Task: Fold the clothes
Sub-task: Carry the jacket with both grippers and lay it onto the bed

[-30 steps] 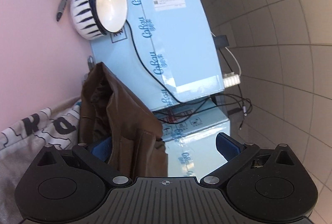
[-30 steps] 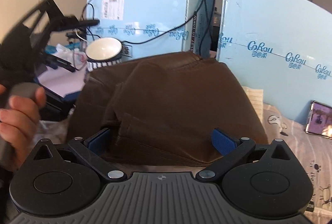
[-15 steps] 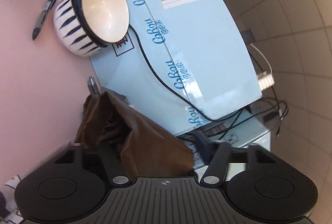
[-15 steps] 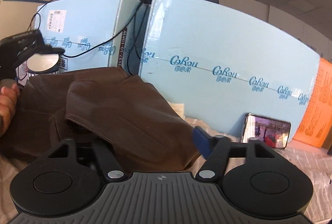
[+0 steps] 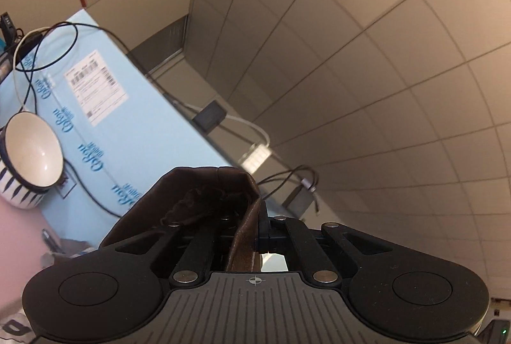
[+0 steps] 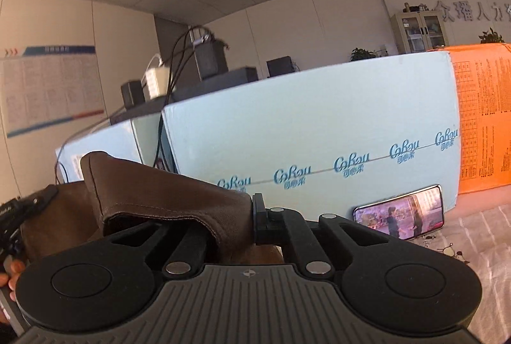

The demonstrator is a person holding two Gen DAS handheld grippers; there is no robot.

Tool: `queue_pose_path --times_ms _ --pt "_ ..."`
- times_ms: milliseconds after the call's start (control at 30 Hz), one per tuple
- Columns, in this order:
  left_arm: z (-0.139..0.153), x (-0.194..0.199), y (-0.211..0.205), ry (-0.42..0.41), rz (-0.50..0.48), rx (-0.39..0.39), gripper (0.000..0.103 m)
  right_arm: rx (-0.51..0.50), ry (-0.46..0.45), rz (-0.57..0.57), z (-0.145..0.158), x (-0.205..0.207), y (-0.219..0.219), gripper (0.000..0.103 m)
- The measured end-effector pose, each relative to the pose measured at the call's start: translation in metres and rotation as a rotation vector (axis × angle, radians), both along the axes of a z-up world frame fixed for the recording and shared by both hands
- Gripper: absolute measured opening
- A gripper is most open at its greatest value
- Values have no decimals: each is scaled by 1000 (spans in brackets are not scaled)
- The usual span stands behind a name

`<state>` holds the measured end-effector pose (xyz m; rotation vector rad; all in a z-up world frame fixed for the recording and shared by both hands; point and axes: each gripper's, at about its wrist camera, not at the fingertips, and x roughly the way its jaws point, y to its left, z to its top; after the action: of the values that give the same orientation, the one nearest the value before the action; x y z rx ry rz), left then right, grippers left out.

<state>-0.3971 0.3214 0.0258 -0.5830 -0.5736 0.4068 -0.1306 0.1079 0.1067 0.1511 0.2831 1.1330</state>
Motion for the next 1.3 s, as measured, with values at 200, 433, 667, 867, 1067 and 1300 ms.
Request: queue_pose_path --times_ms 200,433,667,867,1067,1300 --pt "68 55 -42 -54 -87 202 0 123 -32 -137 32 37 -74 2" --pt "106 160 -90 -90 -307 315 0 213 -53 -450 43 89 -170 2" --pt "53 198 -164 83 -693 413 1 134 117 -607 -8 165 -266 3" --pt "-4 199 -213 484 -1098 611 2 -45 418 -613 -89 239 -329 8" --pt "-36 200 -238 856 -1188 748 10 -86 487 -708 -116 249 -361 64" --pt "-46 200 -236 916 -1151 644 82 -85 282 -796 -68 191 -403 91"
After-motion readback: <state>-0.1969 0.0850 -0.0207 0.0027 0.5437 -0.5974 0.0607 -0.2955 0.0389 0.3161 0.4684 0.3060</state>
